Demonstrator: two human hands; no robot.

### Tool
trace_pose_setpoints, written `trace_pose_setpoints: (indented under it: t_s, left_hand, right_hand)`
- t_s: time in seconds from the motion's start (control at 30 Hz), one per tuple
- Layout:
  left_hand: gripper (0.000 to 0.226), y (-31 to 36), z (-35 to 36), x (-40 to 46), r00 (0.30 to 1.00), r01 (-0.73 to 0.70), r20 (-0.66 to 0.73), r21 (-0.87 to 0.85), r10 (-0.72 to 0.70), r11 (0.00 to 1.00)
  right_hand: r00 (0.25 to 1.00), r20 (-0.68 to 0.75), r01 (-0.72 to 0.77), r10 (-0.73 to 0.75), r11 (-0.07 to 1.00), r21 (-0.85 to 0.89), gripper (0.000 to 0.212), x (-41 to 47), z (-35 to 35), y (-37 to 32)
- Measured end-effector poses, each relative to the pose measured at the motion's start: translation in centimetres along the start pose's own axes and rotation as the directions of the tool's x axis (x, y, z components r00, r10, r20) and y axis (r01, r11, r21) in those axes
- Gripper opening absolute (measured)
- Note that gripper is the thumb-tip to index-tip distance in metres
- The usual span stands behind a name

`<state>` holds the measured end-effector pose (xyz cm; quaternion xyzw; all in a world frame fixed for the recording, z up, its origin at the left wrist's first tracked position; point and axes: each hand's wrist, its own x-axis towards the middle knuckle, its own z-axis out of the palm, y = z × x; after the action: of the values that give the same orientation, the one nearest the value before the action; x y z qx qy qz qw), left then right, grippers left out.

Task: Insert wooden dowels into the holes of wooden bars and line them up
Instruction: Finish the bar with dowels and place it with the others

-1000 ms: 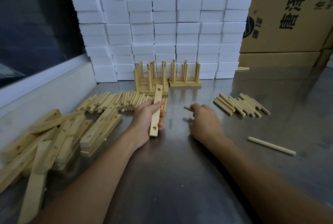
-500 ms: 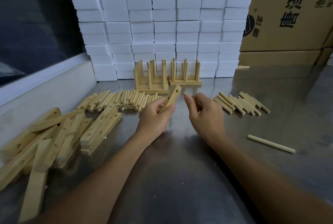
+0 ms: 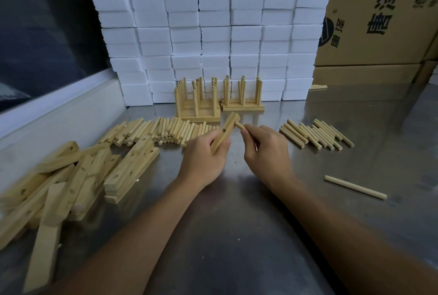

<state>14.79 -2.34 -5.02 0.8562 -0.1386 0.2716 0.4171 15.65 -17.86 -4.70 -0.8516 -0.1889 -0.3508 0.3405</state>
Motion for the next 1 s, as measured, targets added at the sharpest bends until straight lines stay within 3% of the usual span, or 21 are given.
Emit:
trace_pose_setpoints:
  t_s: [0.17, 0.47, 0.63, 0.83, 0.9, 1.0]
  left_hand:
    - [0.028, 0.6, -0.3, -0.4, 0.994, -0.11, -0.007, 0.124, 0.112, 0.986]
    - [0.025, 0.8, -0.9, -0.7, 0.984, -0.178, 0.023, 0.258, 0.178, 0.95]
    - [0.023, 0.8, -1.1, -0.9, 0.977, -0.214, 0.058, 0.283, 0.206, 0.935]
    - [0.02, 0.7, -1.2, -0.8, 0.972, -0.233, 0.08, 0.301, 0.219, 0.925]
    - [0.021, 0.7, -1.0, -0.9, 0.974, -0.228, 0.066, 0.304, 0.218, 0.925]
    - [0.024, 0.7, -0.7, -0.8, 0.979, -0.201, 0.021, 0.281, 0.204, 0.938]
  right_hand:
    - [1.0, 0.024, 0.002, 0.0, 0.997, -0.082, 0.027, -0.1, -0.1, 0.1]
    - [0.999, 0.039, -0.002, 0.006, 0.994, -0.113, 0.028, -0.3, 0.0, 0.1]
    - [0.961, 0.118, -0.261, 0.251, 0.963, 0.075, 0.022, 0.1, 0.2, 0.1]
    - [0.828, 0.307, -0.548, 0.47, 0.793, 0.265, 0.034, 1.1, -0.7, 0.6]
    - [0.814, 0.336, -0.572, 0.474, 0.754, 0.322, 0.032, 1.2, -0.9, 0.6]
    - [0.873, 0.267, -0.484, 0.409, 0.797, 0.362, 0.025, 1.0, -0.8, 0.3]
